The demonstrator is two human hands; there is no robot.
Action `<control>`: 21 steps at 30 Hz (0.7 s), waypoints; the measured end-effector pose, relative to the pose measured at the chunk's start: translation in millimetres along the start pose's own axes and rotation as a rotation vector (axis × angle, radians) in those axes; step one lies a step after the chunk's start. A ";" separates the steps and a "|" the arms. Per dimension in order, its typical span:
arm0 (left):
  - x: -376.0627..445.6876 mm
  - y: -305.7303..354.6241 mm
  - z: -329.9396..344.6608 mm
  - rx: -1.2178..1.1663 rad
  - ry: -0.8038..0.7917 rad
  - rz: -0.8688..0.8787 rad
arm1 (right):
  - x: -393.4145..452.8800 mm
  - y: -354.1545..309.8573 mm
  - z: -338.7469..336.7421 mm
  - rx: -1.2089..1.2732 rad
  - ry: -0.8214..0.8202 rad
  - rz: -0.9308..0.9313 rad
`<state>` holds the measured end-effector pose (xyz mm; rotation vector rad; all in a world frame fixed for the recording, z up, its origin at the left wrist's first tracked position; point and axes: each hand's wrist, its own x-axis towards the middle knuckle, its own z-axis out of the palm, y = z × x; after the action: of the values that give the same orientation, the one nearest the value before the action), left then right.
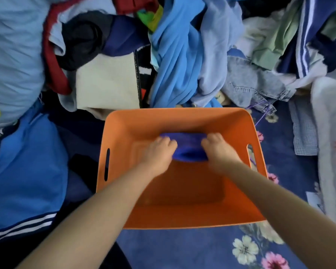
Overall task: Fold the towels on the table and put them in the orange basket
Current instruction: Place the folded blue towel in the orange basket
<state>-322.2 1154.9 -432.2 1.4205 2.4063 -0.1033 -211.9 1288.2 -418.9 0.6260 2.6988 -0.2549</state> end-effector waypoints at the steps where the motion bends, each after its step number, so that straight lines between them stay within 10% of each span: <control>1: -1.8 5.8 20.6 0.034 -0.101 0.075 | -4.6 -0.2 21.5 -0.086 -0.100 -0.012; 7: -7.1 24.1 106.5 -0.034 -0.631 0.113 | -7.7 7.8 104.5 -0.245 -0.612 0.083; 13: 11.9 8.9 116.3 -0.437 -0.582 -0.303 | 1.7 -2.8 114.5 -0.219 -0.527 -0.185; 21: 26.8 16.7 128.6 -0.787 -0.459 -0.409 | 0.3 -8.1 140.2 -0.304 -0.444 -0.250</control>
<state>-286.9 1155.5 -559.9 0.4805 1.9625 0.3450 -173.6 1245.9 -547.2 0.1199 2.3113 -0.0344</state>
